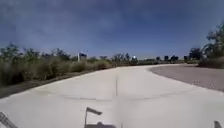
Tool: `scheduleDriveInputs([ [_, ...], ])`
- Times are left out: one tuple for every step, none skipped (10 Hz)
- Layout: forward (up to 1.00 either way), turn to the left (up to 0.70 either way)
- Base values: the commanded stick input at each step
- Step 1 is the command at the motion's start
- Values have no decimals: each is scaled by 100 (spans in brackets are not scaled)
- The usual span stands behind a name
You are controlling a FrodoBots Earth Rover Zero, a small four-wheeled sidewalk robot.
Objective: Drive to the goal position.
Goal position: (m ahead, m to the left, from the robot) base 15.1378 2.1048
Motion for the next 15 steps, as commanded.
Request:
scheduleDriveInputs([
  [85,0],
  [85,0],
  [85,0],
  [85,0],
  [85,0],
  [85,0],
  [85,0],
  [85,0],
  [85,0],
  [85,0],
  [85,0],
  [85,0],
  [85,0],
  [85,0],
  [85,0],
])
